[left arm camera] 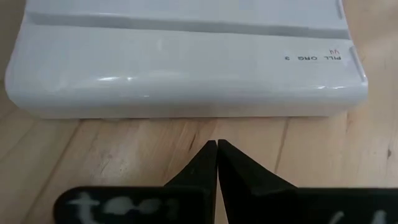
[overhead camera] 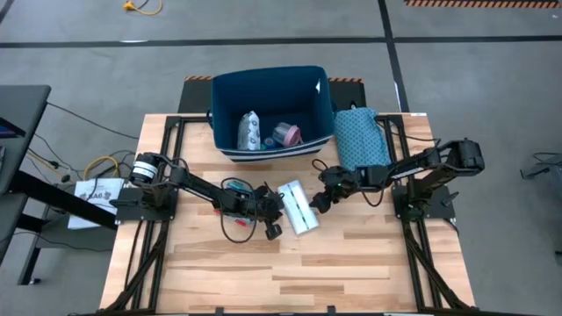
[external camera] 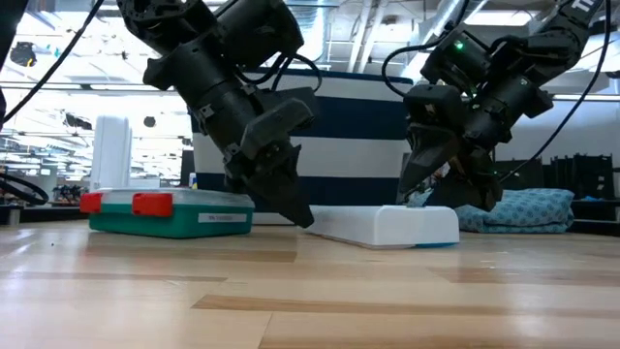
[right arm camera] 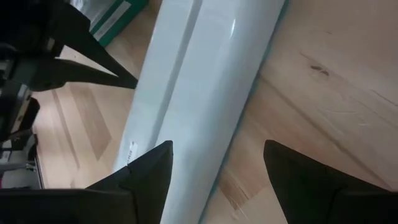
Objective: Pack medical supplies into shirt
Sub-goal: Put the pill organizer into the blue patterned shirt
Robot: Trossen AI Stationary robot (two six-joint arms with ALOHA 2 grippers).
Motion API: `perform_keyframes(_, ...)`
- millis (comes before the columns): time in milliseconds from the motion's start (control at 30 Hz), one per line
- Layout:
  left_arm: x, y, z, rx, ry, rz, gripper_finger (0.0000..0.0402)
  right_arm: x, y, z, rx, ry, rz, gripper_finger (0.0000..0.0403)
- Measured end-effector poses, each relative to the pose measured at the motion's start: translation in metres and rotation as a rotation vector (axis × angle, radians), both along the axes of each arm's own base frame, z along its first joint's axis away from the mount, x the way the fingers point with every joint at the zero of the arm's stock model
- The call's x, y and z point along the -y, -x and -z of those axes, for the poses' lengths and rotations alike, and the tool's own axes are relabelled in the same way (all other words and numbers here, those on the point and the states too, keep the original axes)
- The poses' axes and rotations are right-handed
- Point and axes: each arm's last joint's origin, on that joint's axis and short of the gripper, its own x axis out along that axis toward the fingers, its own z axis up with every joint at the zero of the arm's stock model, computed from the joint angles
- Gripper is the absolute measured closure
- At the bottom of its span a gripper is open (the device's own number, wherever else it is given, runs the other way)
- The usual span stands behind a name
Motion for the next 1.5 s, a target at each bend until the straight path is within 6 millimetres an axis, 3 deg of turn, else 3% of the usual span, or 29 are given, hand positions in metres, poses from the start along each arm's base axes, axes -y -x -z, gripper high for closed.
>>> perform_keyframes(167, 0.000, 0.001, 0.001, -0.009, -0.008, 0.006, 0.0401, -0.003, -0.007, 0.014, -0.010, -0.047, 0.000, 0.0159)
perform_keyframes(367, 0.000, 0.002, 0.002, -0.023, -0.014, 0.016, 0.0401, -0.019, -0.036, 0.035, 0.064, -0.111, -0.054, 0.0159)
perform_keyframes(700, -0.001, 0.002, 0.003, -0.030, -0.030, 0.024, 0.0401, -0.032, -0.078, 0.028, 0.203, -0.158, -0.182, 0.0159)
perform_keyframes(867, -0.001, 0.002, 0.003, -0.030, -0.029, 0.024, 0.0401, -0.032, -0.082, 0.028, 0.211, -0.162, -0.186, 0.0185)
perform_keyframes(1067, 0.000, 0.002, 0.003, -0.031, -0.026, 0.028, 0.0401, -0.032, -0.083, 0.028, 0.209, -0.179, -0.181, 0.0271)
perform_keyframes(1500, 0.008, 0.005, -0.006, -0.016, 0.003, 0.067, 0.0401, -0.033, -0.081, 0.021, 0.206, -0.219, -0.182, 0.0261)
